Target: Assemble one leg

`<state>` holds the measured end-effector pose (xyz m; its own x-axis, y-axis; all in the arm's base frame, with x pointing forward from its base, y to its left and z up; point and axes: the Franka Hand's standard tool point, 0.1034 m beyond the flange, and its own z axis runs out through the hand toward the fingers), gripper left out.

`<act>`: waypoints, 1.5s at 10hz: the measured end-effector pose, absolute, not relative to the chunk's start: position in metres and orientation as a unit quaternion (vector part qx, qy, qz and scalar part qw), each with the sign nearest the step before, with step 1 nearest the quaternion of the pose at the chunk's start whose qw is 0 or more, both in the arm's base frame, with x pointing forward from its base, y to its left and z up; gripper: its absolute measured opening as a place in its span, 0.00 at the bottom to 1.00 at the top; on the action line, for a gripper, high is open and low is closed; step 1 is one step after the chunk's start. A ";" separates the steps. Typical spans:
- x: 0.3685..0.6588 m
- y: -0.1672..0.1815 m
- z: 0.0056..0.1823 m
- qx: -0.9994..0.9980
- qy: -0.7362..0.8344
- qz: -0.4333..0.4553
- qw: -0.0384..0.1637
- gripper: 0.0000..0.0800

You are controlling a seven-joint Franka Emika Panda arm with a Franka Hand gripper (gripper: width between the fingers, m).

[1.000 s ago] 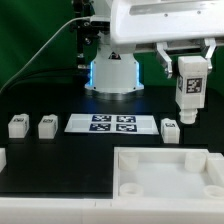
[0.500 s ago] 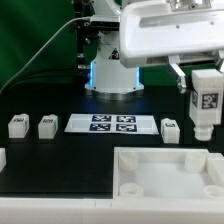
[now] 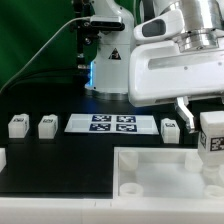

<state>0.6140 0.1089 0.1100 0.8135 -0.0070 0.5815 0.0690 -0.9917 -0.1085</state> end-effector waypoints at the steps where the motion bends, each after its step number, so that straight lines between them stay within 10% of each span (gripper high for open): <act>1: 0.618 0.110 0.108 -0.950 -0.015 -0.306 0.063 0.36; 15: 0.614 0.116 0.076 -0.950 0.019 -0.306 0.059 0.36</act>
Offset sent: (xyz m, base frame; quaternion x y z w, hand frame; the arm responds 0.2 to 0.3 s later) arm 0.0209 -0.0044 -0.0020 -0.0140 -0.0051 0.0108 0.9998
